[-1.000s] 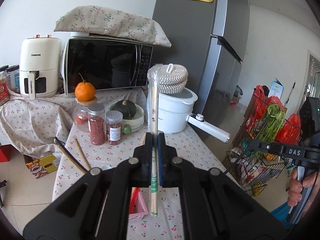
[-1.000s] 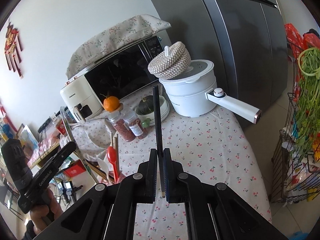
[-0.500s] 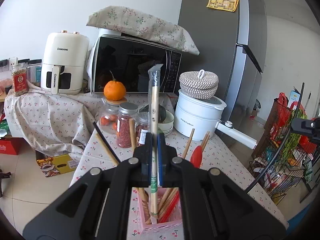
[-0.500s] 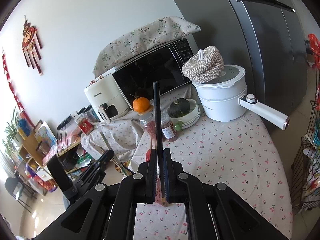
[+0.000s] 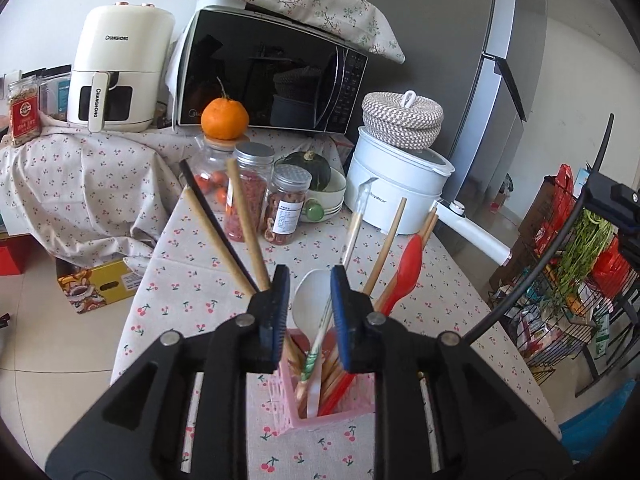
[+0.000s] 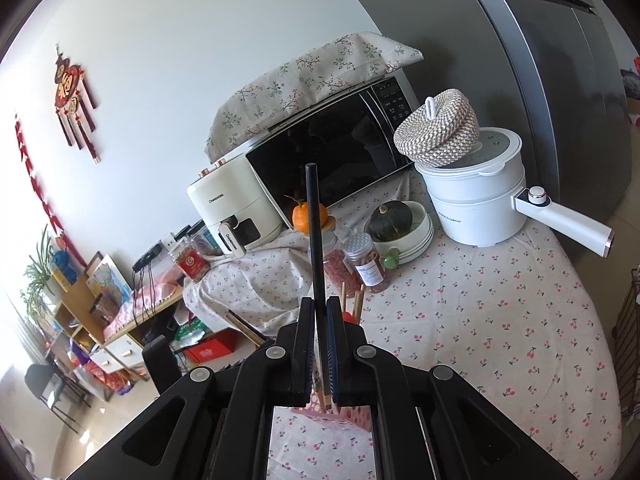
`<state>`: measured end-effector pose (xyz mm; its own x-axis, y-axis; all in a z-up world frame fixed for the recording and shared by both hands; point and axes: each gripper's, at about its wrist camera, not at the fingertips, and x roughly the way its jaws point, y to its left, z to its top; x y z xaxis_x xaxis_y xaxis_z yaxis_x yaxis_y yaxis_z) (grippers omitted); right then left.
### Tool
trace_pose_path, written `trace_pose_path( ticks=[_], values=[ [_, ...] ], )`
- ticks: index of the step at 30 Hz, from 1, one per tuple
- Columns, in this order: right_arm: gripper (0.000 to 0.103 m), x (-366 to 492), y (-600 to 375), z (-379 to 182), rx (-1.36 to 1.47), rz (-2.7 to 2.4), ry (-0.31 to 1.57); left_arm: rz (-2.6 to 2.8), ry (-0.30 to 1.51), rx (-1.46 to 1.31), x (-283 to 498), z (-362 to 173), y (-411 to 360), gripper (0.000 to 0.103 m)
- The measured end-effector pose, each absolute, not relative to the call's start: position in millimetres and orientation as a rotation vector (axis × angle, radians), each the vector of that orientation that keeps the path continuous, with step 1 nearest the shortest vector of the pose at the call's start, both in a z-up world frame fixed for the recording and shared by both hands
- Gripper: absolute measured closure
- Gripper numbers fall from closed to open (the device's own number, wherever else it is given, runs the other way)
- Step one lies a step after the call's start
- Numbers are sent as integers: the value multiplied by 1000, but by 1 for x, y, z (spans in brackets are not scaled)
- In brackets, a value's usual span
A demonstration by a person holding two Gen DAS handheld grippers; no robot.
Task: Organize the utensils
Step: 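Lower the wrapped chopsticks into the basket and open the left gripper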
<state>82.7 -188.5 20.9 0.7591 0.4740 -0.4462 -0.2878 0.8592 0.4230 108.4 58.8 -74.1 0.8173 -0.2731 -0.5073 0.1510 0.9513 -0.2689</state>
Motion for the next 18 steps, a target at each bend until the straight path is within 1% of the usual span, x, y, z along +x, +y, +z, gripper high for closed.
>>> trace_pose_path(
  ticks=[2, 4, 6, 7, 9, 11, 16, 18],
  values=[
    [98, 87, -184, 17, 343, 425, 576, -225, 610, -227, 106, -71, 62, 79],
    [98, 93, -181, 13, 346, 422, 582, -208, 656, -209, 105, -70, 64, 76],
    [98, 99, -179, 7, 353, 419, 596, -173, 693, -154, 101, -68, 62, 69],
    [98, 101, -179, 3, 353, 416, 605, -161, 702, -134, 100, -68, 63, 67],
    [98, 106, -177, -3, 357, 416, 619, -191, 704, -144, 96, -66, 65, 60],
    [98, 111, -175, -9, 352, 409, 634, -213, 697, -166, 94, -64, 66, 58],
    [98, 118, -169, -20, 332, 396, 673, -251, 686, -178, 92, -61, 63, 58],
    [97, 121, -166, -24, 325, 399, 689, -260, 691, -183, 91, -60, 62, 53]
  ],
)
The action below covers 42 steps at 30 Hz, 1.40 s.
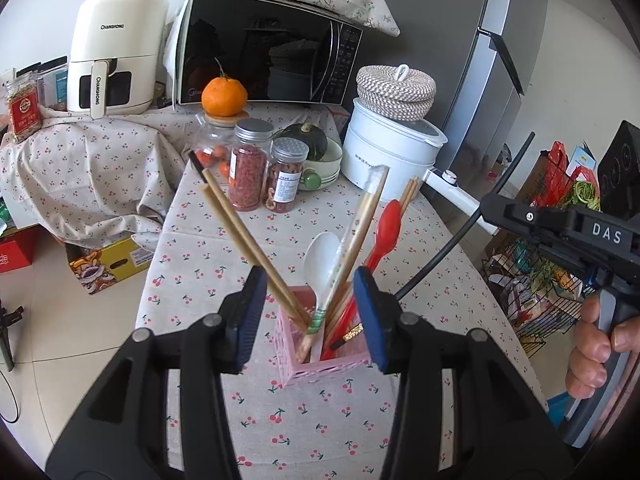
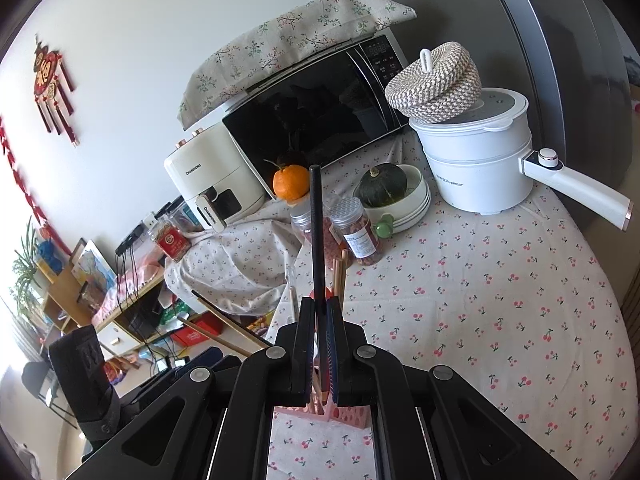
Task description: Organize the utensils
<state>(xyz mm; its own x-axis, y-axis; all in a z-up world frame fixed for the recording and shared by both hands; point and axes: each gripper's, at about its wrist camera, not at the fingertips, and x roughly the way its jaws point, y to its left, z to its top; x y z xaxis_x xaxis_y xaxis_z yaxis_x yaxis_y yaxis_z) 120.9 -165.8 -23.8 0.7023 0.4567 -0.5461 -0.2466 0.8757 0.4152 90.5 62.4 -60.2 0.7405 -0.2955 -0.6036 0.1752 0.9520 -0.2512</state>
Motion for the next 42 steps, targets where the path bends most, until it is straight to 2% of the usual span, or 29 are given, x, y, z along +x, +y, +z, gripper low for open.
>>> trace_pose_path(
  ticks=[6, 10, 12, 14, 16, 19, 21, 26, 30, 34, 42],
  values=[
    [97, 134, -147, -46, 281, 413, 780, -285, 715, -188, 87, -62, 64, 45],
    [92, 142, -141, -59, 273, 409, 828, -288, 728, -175, 83, -63, 64, 36],
    [83, 141, -146, -59, 311, 420, 825, -286, 738, -163, 82, -63, 63, 29],
    [58, 136, -153, -51, 341, 432, 791, -279, 748, -151, 80, -63, 62, 24],
    [44, 126, -161, -40, 352, 423, 738, -263, 761, -136, 78, -62, 59, 20],
    [41, 109, -170, -27, 313, 392, 695, -224, 777, -109, 71, -60, 54, 14],
    [34, 96, -175, -20, 259, 341, 676, -199, 785, -91, 66, -58, 50, 3],
    [12, 63, -188, -10, 214, 244, 631, -107, 780, -33, 50, -53, 38, 1],
    [1, 40, -192, -5, 128, 103, 613, -71, 774, -22, 41, -46, 29, 1],
    [0, 15, -188, -2, -3, -25, 566, -48, 738, 3, 32, -35, 19, 1],
    [0, 3, -183, -4, -40, -38, 578, -40, 680, 9, 24, -24, 10, 1]
  ],
)
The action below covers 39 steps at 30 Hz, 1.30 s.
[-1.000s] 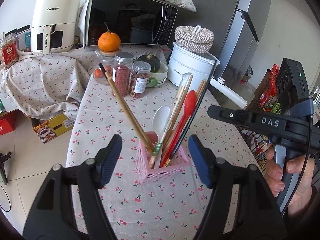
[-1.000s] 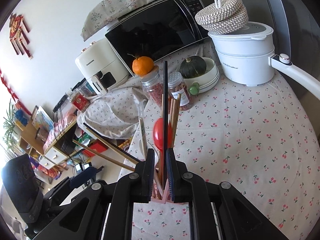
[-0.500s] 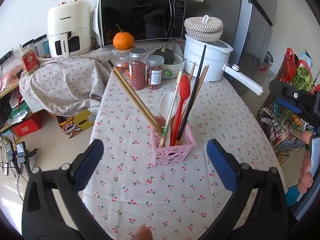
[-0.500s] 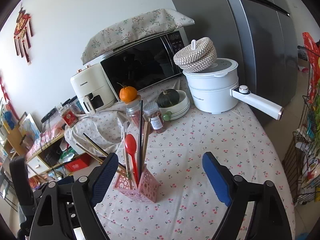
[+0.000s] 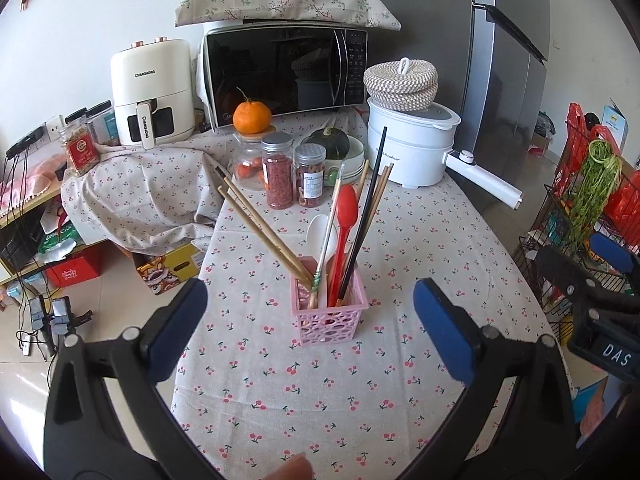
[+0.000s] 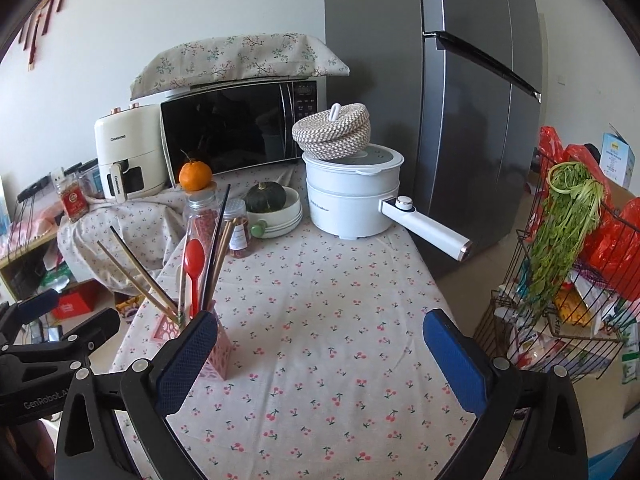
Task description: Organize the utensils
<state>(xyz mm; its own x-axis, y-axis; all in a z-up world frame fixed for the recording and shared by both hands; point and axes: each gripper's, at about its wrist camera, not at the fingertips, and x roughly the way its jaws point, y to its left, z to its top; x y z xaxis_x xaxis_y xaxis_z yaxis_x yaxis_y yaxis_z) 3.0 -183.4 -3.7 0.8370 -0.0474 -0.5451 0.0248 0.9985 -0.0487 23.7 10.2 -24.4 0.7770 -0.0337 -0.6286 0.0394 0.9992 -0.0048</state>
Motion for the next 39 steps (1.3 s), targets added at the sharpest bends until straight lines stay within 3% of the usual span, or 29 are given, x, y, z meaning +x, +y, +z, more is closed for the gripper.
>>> trace_pose_path(
  ticks=[39],
  values=[
    [0, 10, -183, -9, -19, -30, 585, -64, 675, -6, 20, -26, 7, 1]
  ],
)
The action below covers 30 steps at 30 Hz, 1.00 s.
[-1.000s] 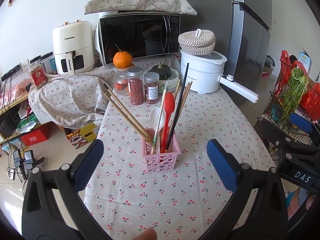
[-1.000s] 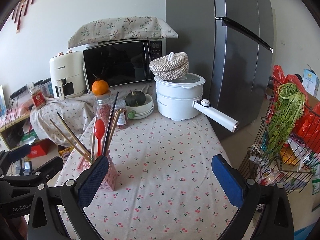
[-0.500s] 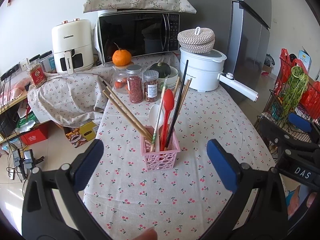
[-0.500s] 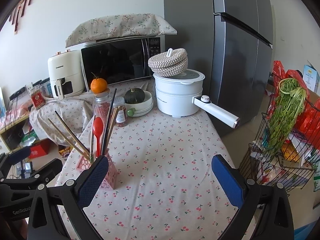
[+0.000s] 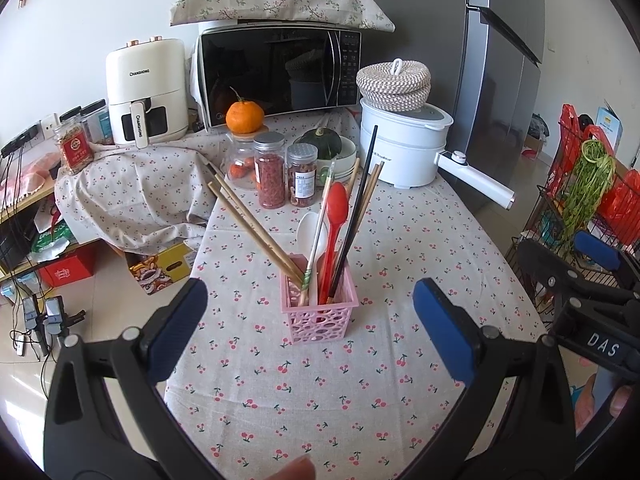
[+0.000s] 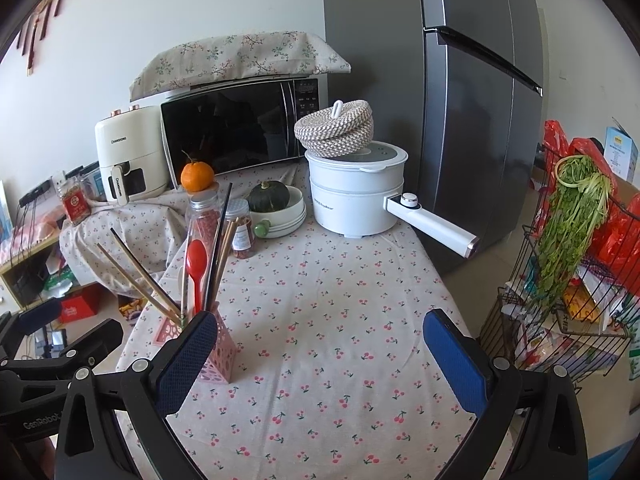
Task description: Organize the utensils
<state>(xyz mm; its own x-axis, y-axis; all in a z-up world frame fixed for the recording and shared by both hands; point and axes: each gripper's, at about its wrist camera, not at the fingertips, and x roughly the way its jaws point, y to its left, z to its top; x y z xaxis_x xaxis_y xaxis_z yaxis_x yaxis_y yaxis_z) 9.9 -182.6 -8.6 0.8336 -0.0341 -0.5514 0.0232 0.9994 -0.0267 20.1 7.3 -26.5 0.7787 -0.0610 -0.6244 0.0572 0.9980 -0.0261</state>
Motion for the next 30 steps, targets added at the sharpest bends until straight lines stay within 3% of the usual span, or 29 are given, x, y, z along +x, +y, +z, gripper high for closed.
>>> trace_pose_path(
  ticks=[30],
  values=[
    [0, 11, -183, -12, -8, -43, 590, -63, 668, -11, 18, -23, 6, 1]
  ],
)
